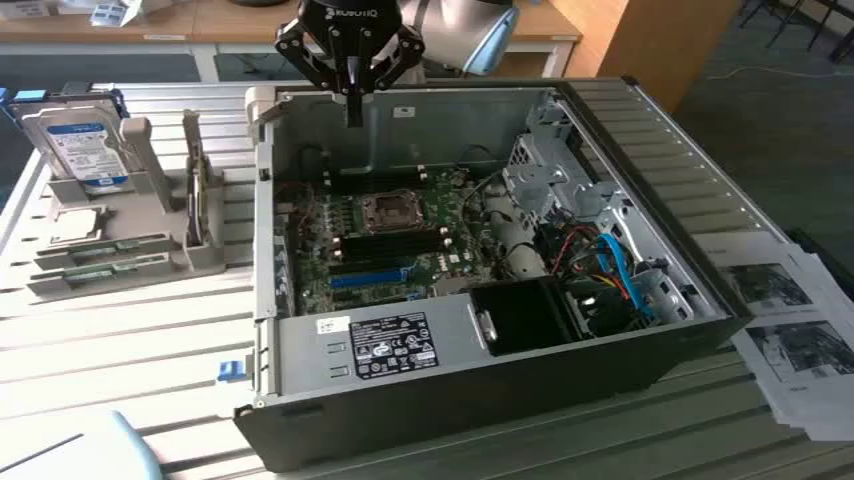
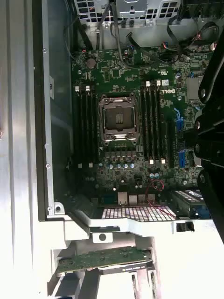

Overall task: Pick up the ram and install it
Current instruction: 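Reach for the ram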

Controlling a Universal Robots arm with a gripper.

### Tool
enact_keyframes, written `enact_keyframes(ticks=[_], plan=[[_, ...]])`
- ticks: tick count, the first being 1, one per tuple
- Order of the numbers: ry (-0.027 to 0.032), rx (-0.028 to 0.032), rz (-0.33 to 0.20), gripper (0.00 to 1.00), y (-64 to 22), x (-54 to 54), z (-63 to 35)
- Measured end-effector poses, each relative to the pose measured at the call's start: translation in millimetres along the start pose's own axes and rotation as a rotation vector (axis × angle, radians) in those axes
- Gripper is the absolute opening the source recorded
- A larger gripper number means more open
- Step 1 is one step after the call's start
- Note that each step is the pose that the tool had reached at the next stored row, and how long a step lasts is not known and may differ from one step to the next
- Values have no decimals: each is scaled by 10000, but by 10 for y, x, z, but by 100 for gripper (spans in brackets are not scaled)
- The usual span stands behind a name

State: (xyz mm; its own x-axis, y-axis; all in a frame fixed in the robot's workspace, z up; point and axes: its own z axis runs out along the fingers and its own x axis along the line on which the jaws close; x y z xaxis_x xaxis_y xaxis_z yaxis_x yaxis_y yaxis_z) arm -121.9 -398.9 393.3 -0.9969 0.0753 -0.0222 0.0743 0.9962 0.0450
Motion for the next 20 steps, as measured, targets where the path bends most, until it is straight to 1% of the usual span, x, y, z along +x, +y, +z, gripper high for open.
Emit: enact_keyframes(ticks=[3, 9, 20], plan=[[12, 1, 0, 10, 0, 0, 0], [16, 0, 0, 10, -1, 19, 0], [39, 2, 1, 10, -9, 117, -2]])
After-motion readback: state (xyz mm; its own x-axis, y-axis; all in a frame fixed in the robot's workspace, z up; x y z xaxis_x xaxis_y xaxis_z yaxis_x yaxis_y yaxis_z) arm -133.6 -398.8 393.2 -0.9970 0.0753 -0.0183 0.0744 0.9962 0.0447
